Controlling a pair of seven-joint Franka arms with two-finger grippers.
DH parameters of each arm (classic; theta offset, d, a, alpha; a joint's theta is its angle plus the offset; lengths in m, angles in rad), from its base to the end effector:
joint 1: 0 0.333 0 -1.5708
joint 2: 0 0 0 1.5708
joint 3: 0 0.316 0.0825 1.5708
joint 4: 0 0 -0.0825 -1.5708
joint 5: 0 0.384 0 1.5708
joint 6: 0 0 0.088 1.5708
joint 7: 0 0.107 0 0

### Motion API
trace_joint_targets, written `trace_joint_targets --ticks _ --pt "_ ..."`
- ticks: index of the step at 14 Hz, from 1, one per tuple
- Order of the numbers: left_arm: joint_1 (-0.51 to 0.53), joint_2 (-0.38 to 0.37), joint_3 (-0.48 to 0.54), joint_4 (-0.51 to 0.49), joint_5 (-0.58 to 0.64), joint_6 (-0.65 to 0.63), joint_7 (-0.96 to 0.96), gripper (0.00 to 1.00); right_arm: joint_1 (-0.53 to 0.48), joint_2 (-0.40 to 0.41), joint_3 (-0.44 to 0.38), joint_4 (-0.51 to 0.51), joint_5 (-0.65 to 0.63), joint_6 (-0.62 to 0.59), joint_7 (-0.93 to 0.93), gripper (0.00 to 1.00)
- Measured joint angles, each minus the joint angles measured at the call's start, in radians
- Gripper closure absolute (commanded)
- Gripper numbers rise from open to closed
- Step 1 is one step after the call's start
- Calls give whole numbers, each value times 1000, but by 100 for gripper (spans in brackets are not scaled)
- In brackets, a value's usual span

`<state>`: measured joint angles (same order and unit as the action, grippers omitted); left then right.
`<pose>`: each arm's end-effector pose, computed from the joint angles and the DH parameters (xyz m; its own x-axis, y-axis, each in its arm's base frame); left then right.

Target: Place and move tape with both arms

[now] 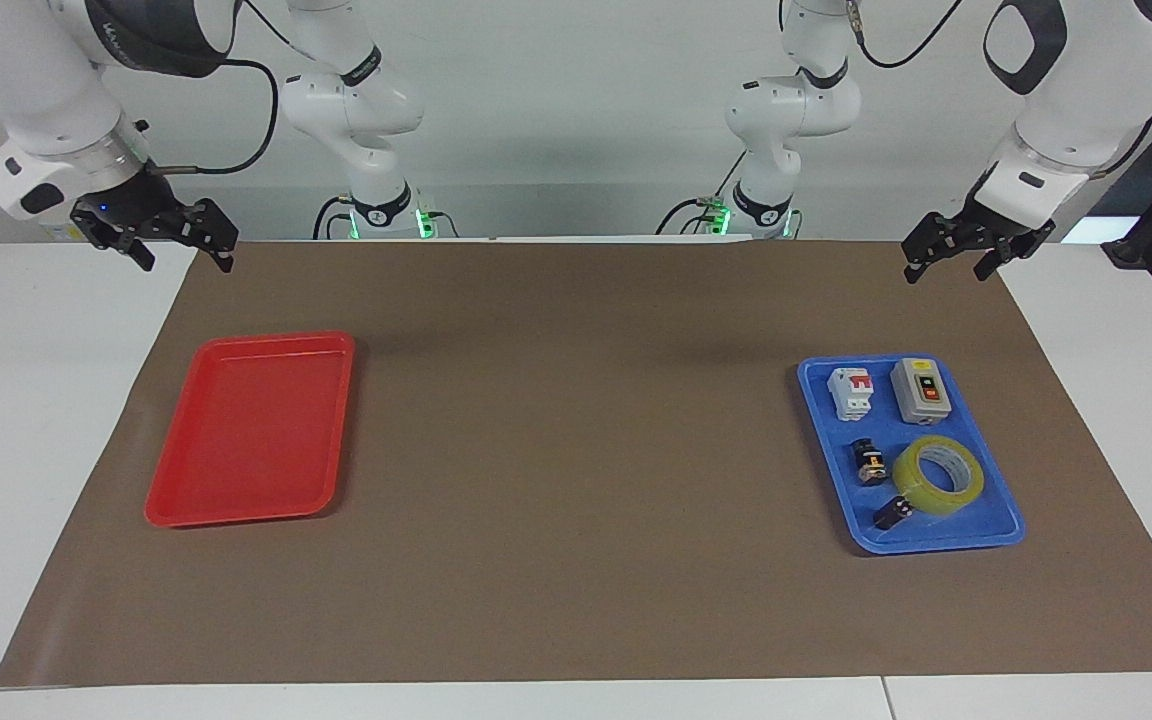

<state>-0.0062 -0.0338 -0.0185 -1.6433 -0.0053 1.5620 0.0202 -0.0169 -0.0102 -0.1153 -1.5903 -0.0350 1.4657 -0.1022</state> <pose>0.5413 -0.0141 0.6081 0.9979 -0.0449 -0.0474 -0.0446 -0.9990 0.0056 0.5340 -0.0754 0.6124 0.9926 -0.0327 -0.1170 -0.0303 -0.9993 0.0220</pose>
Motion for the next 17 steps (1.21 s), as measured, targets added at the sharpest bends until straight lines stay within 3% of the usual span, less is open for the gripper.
trace_joint_targets --ticks 12,17 --pt "0 0 0 0 0 9 0 0 0 0 0 0 0 0 0 0" --pt "8 9 2 -24 1 100 11 0 1 0 1 0 0 0 0 0"
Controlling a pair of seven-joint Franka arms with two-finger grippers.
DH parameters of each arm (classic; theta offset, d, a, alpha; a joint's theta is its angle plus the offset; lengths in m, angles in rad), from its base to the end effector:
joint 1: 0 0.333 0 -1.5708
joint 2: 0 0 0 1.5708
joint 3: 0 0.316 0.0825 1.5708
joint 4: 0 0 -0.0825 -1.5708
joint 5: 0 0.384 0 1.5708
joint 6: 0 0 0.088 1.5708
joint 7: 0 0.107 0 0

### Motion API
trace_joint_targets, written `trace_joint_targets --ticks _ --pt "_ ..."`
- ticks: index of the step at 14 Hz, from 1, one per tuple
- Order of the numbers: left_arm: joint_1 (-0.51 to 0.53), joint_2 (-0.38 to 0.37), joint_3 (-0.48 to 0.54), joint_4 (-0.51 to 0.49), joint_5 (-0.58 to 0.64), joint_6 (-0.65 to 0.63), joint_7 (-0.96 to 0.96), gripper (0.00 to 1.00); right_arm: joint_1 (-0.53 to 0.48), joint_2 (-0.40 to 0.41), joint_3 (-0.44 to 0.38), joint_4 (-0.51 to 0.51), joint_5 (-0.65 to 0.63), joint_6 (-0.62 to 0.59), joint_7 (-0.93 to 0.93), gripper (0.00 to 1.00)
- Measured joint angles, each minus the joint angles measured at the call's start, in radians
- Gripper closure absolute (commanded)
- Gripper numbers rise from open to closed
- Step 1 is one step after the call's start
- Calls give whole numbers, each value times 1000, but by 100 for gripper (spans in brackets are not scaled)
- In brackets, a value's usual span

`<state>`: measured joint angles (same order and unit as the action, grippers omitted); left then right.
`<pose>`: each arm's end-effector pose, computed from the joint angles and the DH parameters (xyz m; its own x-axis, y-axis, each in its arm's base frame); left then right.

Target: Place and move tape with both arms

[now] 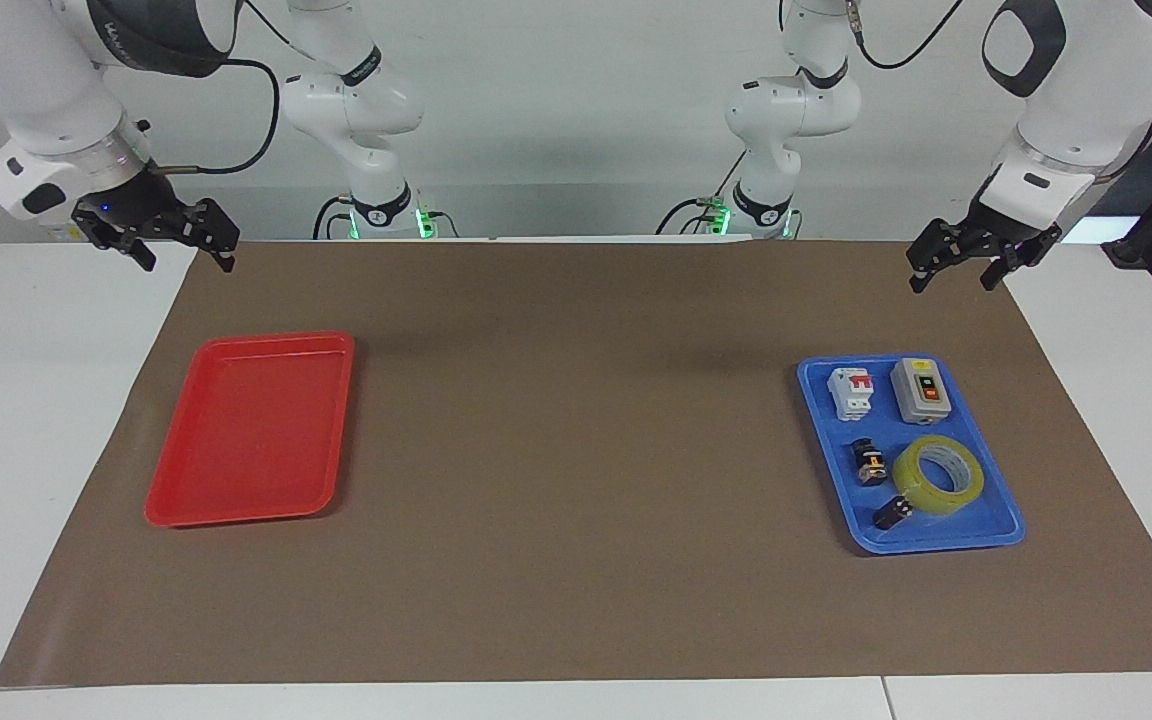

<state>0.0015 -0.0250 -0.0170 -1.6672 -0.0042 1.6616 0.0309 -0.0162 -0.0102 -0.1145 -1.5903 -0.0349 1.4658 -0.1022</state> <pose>0.5535 -0.0091 0.6006 0.9988 -0.0460 0.0195 -0.0461 -0.9989 0.0032 0.5341 -0.0746 0.6124 0.9927 -0.0312 -0.1169 -0.0288 -0.9993 0.0219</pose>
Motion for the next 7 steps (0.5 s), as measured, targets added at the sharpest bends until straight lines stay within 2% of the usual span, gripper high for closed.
trace_joint_targets --ticks 3,7 --pt "48 45 2 -46 1 122 79 0 0 0 0 0 0 0 0 0" --pt "101 180 5 -70 1 296 109 0 0 0 0 0 0 0 0 0"
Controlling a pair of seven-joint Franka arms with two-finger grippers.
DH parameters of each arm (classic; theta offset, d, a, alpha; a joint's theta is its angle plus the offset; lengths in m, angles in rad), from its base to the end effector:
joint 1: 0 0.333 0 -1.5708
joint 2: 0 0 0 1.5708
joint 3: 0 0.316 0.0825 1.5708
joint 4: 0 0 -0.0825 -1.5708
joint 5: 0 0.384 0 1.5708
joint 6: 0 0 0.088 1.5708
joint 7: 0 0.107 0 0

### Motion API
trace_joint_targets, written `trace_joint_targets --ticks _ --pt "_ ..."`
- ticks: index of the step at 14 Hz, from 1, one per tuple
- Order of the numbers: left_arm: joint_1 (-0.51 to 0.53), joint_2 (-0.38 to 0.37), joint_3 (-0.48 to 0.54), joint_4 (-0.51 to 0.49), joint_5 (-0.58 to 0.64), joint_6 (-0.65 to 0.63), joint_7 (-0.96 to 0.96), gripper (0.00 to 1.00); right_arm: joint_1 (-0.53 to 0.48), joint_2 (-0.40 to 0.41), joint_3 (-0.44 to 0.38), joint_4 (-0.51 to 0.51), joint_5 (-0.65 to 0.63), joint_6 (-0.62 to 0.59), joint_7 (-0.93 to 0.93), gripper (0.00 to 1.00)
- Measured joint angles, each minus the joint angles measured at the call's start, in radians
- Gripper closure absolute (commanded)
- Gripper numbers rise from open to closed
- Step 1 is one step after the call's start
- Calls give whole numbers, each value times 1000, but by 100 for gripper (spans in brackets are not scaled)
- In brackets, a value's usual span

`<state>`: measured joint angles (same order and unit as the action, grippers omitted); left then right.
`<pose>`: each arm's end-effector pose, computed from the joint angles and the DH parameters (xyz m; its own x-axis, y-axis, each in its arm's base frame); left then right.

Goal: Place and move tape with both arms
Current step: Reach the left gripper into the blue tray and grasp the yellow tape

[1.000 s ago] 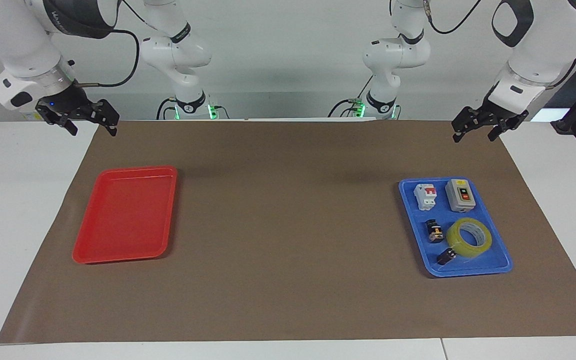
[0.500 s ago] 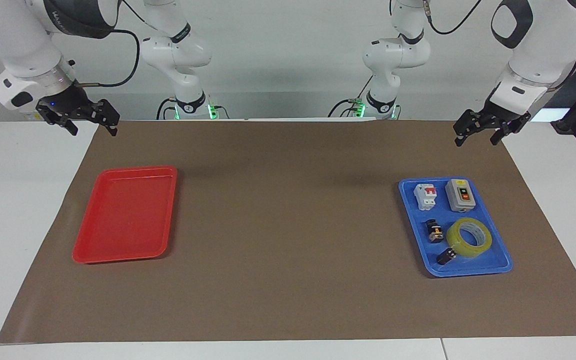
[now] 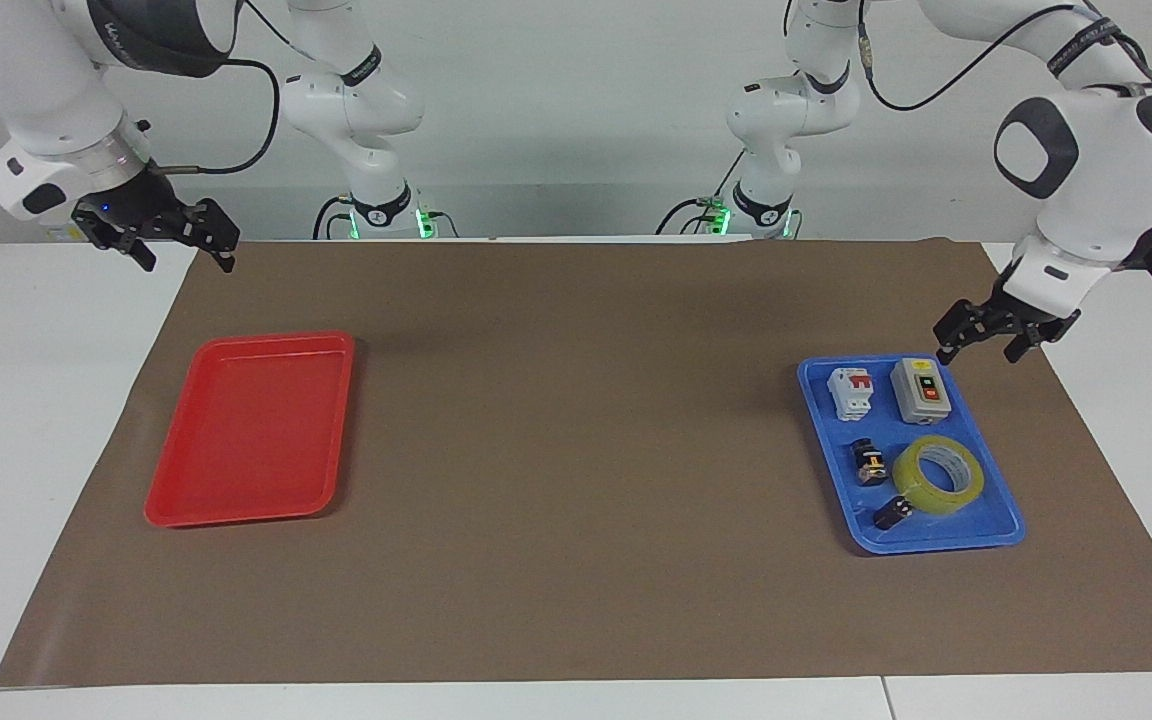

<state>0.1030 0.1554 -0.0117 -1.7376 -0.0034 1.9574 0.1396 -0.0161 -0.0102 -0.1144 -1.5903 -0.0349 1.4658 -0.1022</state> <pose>0.6129 0.0563 0.4880 0.9968 -0.0469 0.0644 -0.0468 -0.9989 -0.0040 0.5341 -0.0745 0.6124 0.9927 -0.0310 -0.1169 -0.0286 -0.9994 0.0219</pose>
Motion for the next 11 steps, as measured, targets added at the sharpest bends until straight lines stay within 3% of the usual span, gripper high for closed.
trace_joint_targets --ticks 4,7,11 --pt "22 126 0 -12 0 151 1 1 0 0 0 0 0 0 0 0" --pt "49 172 1 -34 0 222 -5 1 0 0 0 0 0 0 0 0" --pt "55 224 0 -37 0 273 -158 1 0 0 0 0 0 0 0 0"
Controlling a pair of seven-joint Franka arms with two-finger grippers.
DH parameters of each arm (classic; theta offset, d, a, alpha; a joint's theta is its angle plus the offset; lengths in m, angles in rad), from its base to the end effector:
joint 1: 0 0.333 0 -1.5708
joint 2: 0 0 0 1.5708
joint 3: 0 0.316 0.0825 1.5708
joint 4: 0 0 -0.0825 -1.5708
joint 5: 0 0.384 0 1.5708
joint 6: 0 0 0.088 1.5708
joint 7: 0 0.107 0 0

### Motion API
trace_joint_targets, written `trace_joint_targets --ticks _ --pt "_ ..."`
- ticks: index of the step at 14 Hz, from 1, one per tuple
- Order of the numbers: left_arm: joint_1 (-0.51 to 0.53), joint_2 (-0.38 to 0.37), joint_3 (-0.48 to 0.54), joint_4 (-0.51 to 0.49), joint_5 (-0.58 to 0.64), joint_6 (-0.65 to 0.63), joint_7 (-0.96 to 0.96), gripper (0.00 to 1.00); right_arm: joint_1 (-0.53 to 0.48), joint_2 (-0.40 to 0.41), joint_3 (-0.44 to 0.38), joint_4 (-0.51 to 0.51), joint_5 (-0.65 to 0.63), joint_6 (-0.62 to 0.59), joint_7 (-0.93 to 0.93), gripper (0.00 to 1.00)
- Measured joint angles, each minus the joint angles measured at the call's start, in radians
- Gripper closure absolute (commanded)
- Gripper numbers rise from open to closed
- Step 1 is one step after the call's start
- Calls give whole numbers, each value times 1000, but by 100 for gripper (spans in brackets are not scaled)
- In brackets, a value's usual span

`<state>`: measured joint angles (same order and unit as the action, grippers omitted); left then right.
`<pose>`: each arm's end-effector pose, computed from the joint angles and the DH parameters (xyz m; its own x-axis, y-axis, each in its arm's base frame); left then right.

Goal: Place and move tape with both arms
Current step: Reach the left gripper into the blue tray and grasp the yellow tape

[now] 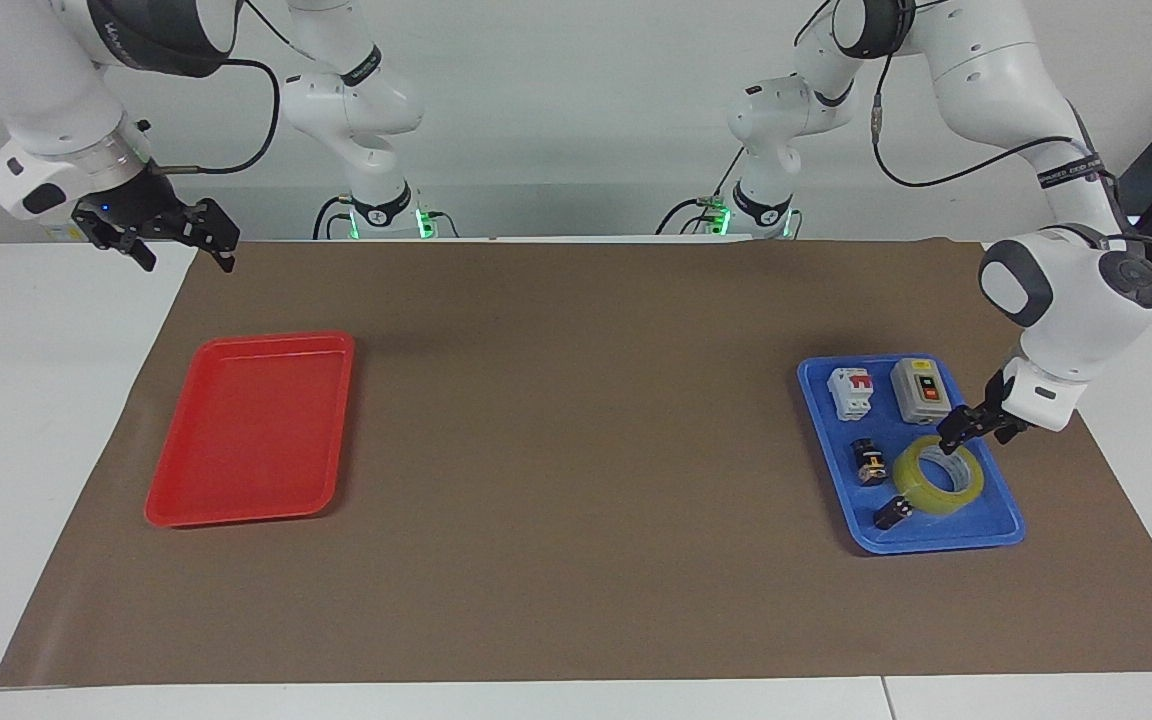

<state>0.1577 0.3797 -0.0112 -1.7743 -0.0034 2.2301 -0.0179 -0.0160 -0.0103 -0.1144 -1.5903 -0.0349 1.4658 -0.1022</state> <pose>0.6485 0.0962 0.3533 0.9831 0.1664 0.0759 0.1662 -0.9861 0.0083 0.5341 -0.0744 0.6125 0.9927 -0.0309 -0.1168 -0.0285 -0.9994 0.0219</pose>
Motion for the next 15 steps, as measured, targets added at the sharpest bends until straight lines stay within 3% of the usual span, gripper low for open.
trace_joint_targets --ticks 9,10,12,13,14,15 --pt "15 38 1 -43 0 59 -63 12 1 0 1 0 0 0 0 0" --pt "14 38 0 -44 0 60 -63 17 1 0 1 0 0 0 0 0" --pt "9 38 -3 -49 0 61 -67 36 1 0 1 0 0 0 0 0" --pt "6 38 -4 -57 0 63 -68 58 1 0 1 0 0 0 0 0" --pt "4 38 -5 -66 0 70 -69 100 1 0 1 0 0 0 0 0" --pt "4 38 -6 -69 0 76 -71 100 1 0 1 0 0 0 0 0"
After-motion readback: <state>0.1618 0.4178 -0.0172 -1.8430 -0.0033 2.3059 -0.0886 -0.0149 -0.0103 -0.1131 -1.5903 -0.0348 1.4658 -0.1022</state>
